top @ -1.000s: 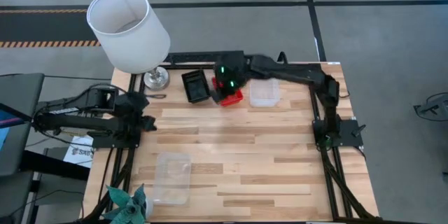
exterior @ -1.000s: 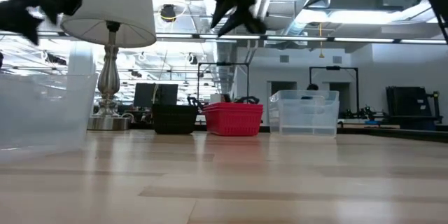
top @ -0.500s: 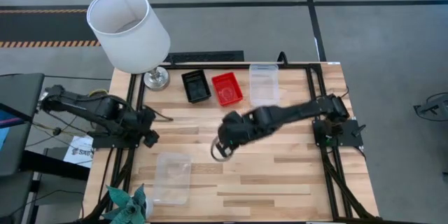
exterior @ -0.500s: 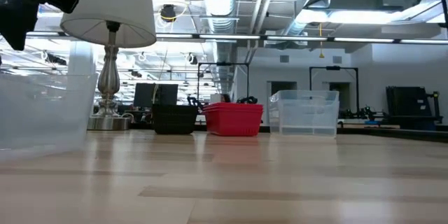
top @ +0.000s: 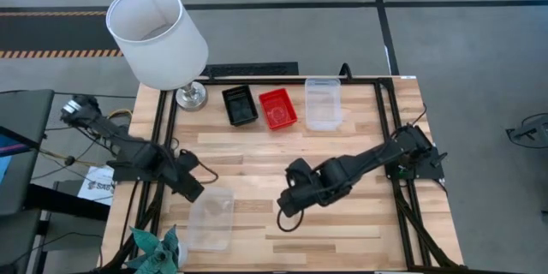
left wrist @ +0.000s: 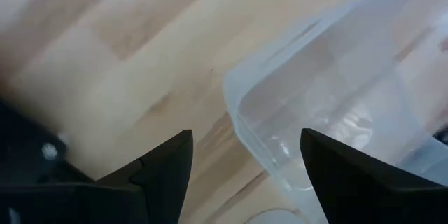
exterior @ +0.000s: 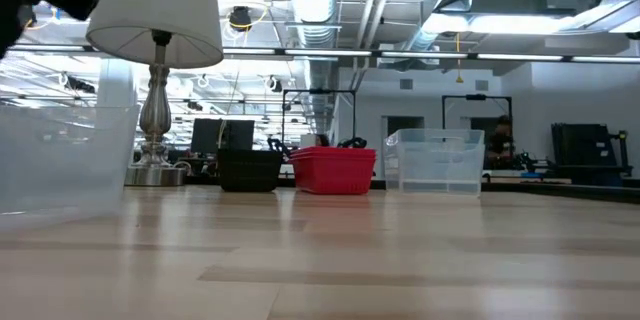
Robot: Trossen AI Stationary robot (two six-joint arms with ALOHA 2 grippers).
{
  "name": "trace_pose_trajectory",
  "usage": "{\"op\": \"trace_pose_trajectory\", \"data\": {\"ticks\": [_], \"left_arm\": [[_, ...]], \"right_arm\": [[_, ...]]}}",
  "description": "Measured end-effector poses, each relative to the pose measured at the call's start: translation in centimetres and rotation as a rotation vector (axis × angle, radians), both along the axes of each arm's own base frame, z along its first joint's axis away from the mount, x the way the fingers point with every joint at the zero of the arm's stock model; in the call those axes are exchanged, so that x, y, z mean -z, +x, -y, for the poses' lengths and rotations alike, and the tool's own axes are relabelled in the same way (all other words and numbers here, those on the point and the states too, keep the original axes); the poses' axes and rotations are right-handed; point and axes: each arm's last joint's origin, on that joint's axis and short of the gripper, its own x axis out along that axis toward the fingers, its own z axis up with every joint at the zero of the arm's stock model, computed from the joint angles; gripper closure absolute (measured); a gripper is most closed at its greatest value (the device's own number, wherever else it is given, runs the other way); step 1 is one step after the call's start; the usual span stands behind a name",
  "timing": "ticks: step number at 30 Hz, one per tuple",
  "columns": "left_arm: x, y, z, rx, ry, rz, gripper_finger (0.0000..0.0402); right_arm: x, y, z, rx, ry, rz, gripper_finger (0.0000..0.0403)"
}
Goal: Stack baskets by color
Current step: Stack the bottom transparent bin on the top transparent bin
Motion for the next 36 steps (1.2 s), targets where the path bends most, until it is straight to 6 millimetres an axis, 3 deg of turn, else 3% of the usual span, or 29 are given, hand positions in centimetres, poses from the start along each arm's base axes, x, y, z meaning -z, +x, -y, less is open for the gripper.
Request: {"op": "trace_pose_trajectory", "data": {"ticks": [10, 15, 19, 25, 36], "left_arm": [[3.4, 0.9, 4.3, -0.107, 0.02, -0.173, 0.015], [5.1, 2.2, 6.9, -0.108, -0.074, -0.162, 0.015], [6.3, 3.7, 7.8, -0.143, -0.108, -0.126, 0.015], [7.4, 7.9, 7.6, -0.183, -0.208, 0.042, 0.015], [10.2, 17.7, 3.5, -0.232, -0.449, 0.407, 0.015]], "right_arm": [[0.1, -1.3, -2.3, -0.08, -0.021, -0.02, 0.028], [0.2, -2.1, -2.9, -0.104, -0.044, -0.054, 0.028], [0.2, -2.4, -3.4, -0.116, -0.046, -0.058, 0.028], [0.2, -2.9, -4.0, -0.12, -0.049, -0.067, 0.028], [1.9, -3.7, -5.4, 0.088, 0.015, -0.074, 0.028]]}}
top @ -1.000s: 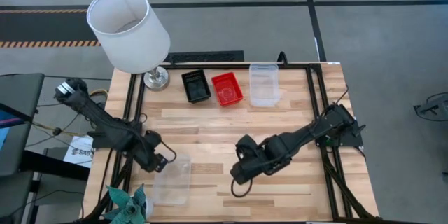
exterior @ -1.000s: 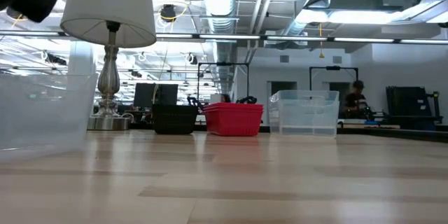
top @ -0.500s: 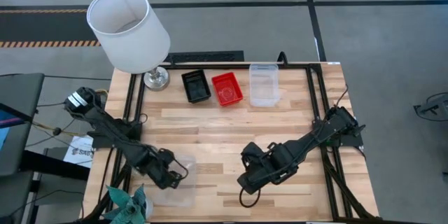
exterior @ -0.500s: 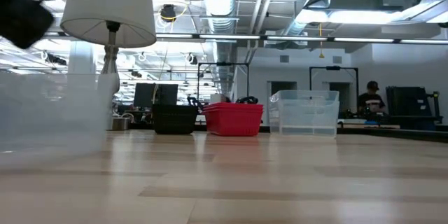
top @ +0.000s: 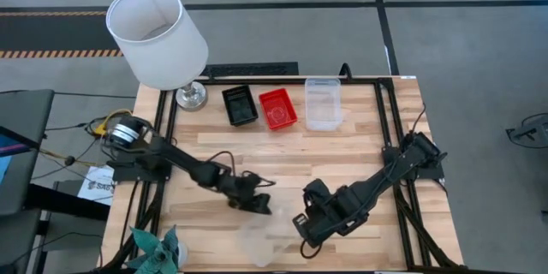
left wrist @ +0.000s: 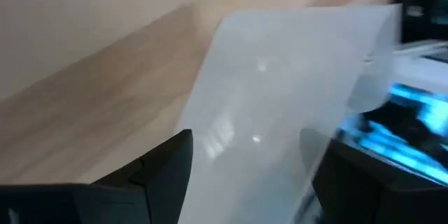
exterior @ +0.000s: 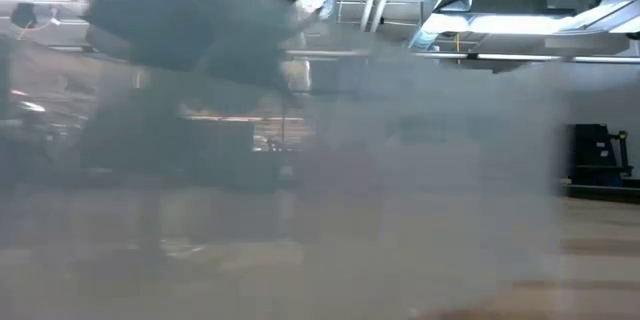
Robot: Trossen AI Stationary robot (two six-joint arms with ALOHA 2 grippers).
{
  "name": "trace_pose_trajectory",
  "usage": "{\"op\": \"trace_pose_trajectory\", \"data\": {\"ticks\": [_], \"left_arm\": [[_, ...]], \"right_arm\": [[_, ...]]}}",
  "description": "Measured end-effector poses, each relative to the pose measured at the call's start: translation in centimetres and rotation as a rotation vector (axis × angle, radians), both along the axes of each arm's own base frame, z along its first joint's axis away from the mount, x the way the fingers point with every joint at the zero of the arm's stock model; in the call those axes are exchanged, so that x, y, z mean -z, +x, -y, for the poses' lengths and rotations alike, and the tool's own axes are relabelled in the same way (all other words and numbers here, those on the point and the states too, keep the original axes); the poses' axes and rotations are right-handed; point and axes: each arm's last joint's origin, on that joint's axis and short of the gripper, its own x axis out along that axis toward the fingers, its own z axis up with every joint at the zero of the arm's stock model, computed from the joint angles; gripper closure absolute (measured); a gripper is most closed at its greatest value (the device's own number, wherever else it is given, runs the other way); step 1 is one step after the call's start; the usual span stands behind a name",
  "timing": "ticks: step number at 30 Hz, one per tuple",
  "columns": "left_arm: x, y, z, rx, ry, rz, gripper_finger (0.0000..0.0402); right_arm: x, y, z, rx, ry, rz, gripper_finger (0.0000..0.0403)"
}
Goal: Stack baskets by color
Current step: Stack the bottom transparent bin on the top transparent bin
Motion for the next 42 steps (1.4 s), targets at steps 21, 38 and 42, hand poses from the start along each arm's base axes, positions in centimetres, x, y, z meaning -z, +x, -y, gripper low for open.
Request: {"op": "trace_pose_trajectory", "data": {"ticks": [21, 38, 42], "left_arm": [[-0.6, 3.0, -1.5, 0.113, -0.004, 0.084, 0.015], [-0.6, 3.1, -2.9, 0.106, -0.013, 0.081, 0.015], [-0.5, 2.8, -4.4, 0.079, 0.001, 0.066, 0.015]], "right_arm": [[8.4, 1.0, -2.0, -0.035, 0.153, 0.086, 0.028], [12.5, 3.2, 8.9, 0.003, -0.03, -0.136, 0.028], [11.2, 3.3, 12.3, -0.049, -0.117, -0.156, 0.028]]}}
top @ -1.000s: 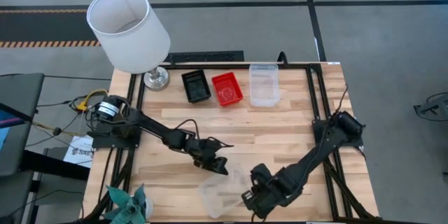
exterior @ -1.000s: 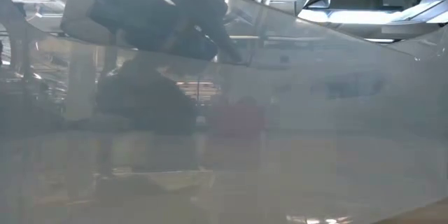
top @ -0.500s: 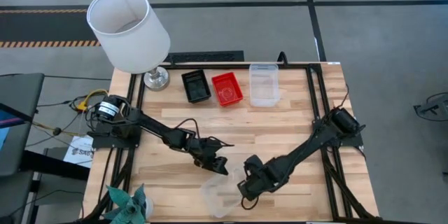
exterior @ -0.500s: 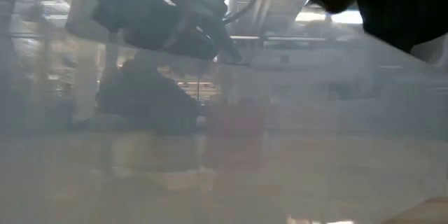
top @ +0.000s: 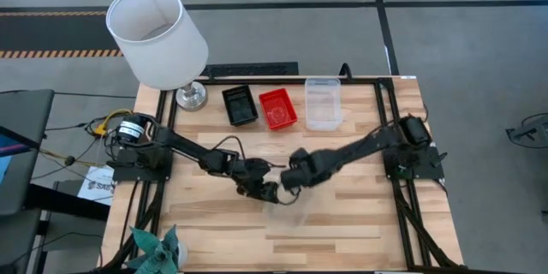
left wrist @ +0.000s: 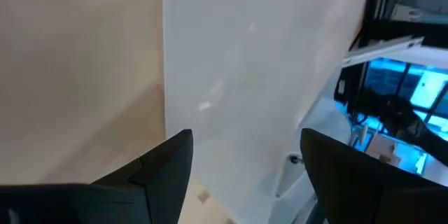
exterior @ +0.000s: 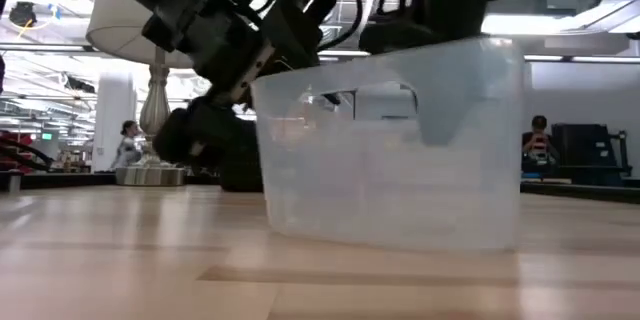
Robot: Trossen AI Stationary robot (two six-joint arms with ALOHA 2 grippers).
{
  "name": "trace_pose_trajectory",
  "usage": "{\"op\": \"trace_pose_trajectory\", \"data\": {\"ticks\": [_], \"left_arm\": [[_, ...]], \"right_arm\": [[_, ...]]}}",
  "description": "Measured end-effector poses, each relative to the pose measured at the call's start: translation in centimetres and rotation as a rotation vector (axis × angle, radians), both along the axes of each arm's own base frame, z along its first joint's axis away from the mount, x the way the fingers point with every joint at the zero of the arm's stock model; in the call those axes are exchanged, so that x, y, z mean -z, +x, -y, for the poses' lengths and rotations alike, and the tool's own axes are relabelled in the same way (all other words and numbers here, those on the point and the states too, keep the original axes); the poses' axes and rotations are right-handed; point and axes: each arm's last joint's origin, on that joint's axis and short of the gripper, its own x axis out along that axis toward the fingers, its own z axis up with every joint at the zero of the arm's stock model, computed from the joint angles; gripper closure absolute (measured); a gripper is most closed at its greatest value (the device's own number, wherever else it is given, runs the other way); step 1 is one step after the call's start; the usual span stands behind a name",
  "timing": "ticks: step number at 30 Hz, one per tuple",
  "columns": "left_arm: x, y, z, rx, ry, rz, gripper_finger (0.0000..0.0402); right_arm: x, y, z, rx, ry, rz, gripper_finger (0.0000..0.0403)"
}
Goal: Stack baskets by color
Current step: Stack the bottom transparent bin on the top transparent bin
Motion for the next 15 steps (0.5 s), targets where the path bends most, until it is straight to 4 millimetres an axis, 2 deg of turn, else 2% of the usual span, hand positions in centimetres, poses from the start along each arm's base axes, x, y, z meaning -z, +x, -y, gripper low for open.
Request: {"op": "trace_pose_trajectory", "data": {"ticks": [3, 6, 11, 15], "left_arm": [[-0.7, 0.2, -0.7, 0.009, 0.008, 0.038, 0.015], [-1.5, 0.0, -1.4, 0.026, 0.014, 0.059, 0.015], [-3.9, -0.6, -2.8, 0.044, 0.054, 0.134, 0.015], [-6.7, -1.8, -3.7, 0.063, 0.111, 0.216, 0.015]], "right_arm": [[-1.4, 0.1, 2.1, -0.032, -0.01, 0.03, 0.028], [-3.7, -0.6, 3.5, -0.039, -0.03, 0.083, 0.028], [-8.0, -3.0, 3.5, -0.004, -0.044, 0.203, 0.028], [-10.1, -5.1, 2.5, 0.079, -0.016, 0.26, 0.028]]}}
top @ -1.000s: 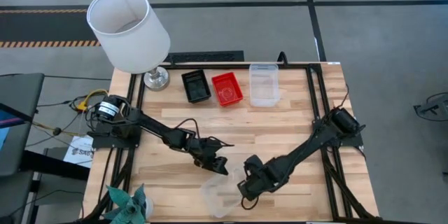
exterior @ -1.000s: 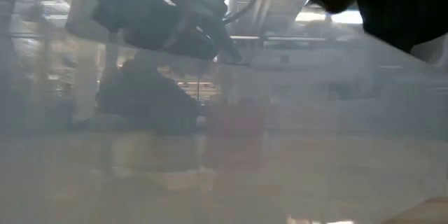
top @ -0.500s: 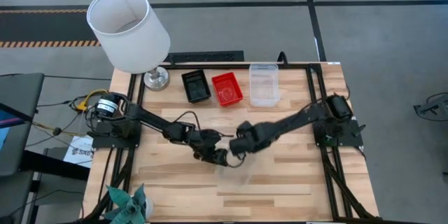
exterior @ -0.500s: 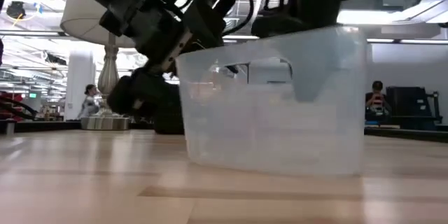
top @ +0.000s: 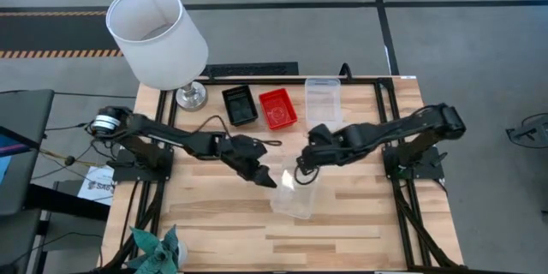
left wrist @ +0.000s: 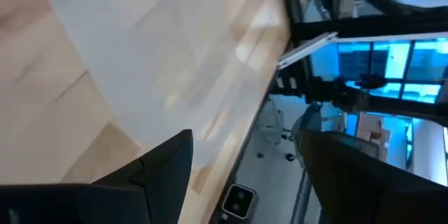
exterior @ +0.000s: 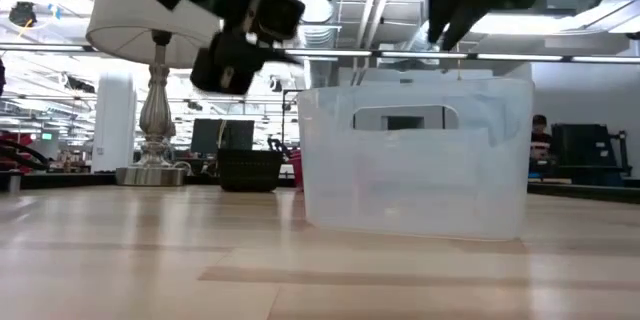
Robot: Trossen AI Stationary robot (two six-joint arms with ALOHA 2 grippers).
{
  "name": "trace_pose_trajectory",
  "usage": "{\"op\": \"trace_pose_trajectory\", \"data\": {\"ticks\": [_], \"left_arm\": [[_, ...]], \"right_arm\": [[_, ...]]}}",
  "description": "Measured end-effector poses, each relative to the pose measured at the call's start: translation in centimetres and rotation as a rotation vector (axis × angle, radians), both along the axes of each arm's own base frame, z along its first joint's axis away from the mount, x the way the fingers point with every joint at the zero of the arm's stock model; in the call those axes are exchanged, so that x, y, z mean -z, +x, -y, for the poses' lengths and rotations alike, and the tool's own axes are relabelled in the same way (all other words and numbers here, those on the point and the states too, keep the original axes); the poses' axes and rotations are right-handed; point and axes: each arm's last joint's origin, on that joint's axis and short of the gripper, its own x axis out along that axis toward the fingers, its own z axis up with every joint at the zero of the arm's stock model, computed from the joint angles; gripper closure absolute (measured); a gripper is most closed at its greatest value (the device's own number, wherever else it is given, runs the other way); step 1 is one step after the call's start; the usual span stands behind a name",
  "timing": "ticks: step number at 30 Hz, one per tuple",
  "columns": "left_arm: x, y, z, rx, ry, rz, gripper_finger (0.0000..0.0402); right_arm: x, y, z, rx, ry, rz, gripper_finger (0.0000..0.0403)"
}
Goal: Stack baskets by color
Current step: Stack the bottom transparent bin on the top transparent bin
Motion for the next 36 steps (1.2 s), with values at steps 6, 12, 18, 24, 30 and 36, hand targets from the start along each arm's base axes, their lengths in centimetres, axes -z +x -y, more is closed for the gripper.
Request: {"op": "trace_pose_trajectory", "data": {"ticks": [6, 12, 18, 24, 30, 36], "left_arm": [[-2.9, -2.3, -1.0, -0.054, 0.095, 0.019, 0.015], [-2.7, -3.8, -1.3, -0.047, 0.15, -0.091, 0.015], [-2.4, -4.3, -1.6, -0.061, 0.236, -0.128, 0.015], [-2.4, -4.3, -1.7, -0.042, 0.264, -0.125, 0.015], [-2.3, -4.4, -1.8, -0.017, 0.278, -0.124, 0.015], [-2.3, -4.6, -2.5, 0.043, 0.269, -0.124, 0.015]], "right_arm": [[0.3, -1.4, -3.2, 0.148, 0.047, 0.007, 0.0279], [3.7, 0.0, -7.1, 0.282, 0.099, 0.008, 0.0261], [8.2, 1.8, -9.3, 0.408, 0.137, -0.04, 0.0207], [10.7, 3.1, -9.2, 0.508, 0.179, -0.074, 0.0163], [13.0, 4.5, -9.2, 0.544, 0.229, -0.09, 0.0199], [15.1, 5.5, -8.1, 0.529, 0.246, -0.172, 0.033]]}}
